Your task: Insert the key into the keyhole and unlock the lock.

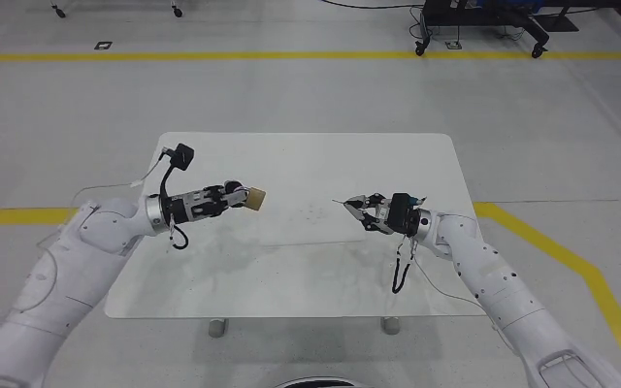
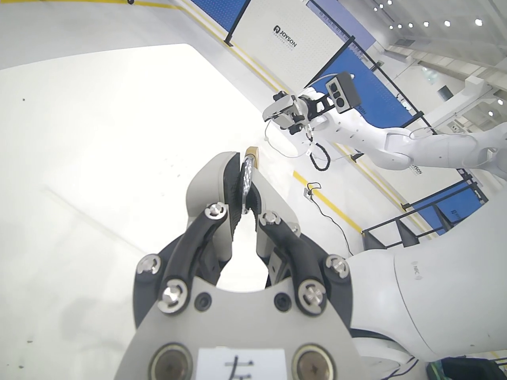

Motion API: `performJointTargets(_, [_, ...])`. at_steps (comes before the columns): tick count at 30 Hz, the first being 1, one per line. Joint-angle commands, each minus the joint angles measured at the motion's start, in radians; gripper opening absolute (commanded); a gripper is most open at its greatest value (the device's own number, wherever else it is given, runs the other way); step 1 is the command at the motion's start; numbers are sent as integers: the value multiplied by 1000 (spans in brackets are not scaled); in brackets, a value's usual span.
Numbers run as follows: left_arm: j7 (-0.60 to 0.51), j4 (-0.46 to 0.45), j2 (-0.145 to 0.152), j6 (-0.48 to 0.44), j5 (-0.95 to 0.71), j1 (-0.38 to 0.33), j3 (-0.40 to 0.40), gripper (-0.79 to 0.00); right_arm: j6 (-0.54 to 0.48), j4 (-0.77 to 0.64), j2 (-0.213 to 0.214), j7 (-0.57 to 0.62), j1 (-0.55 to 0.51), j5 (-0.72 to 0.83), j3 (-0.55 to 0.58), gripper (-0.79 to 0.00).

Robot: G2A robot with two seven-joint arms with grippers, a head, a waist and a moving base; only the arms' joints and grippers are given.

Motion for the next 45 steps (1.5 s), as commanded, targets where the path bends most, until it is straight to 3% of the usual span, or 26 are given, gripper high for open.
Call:
performJointTargets(1, [-94,1,-6,82,-191,3,29,-785,2,12,-9,-9,10,93,2,-785])
performJointTargets(6, [-446,172,-58,421,-647,-113,113,-785,59,84,-49,51,80,301,-37,-785])
performJointTargets(9, [-577,282,-101,528,-763,-162,173,-785,108,83,-72,99,111,355,-72,-785])
performJointTargets(12, [-639,373,-145,596,-880,-194,209,-785,162,85,-86,118,127,378,-86,-785])
performJointTargets(14, [-676,414,-166,602,-921,-213,220,-785,167,83,-92,119,132,407,-87,-785])
performJointTargets(22, [-676,414,-166,602,-921,-213,220,-785,163,82,-93,117,132,413,-87,-785])
performJointTargets(27, [-700,339,-176,646,-950,-171,221,-785,223,53,-107,186,126,452,-109,-785])
performJointTargets(30, [-753,336,-192,699,-971,-164,236,-785,246,45,-126,221,135,492,-142,-785])
performJointTargets(36, [-771,371,-230,759,-963,-181,271,-785,191,69,-145,196,159,488,-172,-785])
performJointTargets(45, [-715,440,-296,625,-1005,-209,268,-785,88,71,-151,138,149,458,-173,-785])
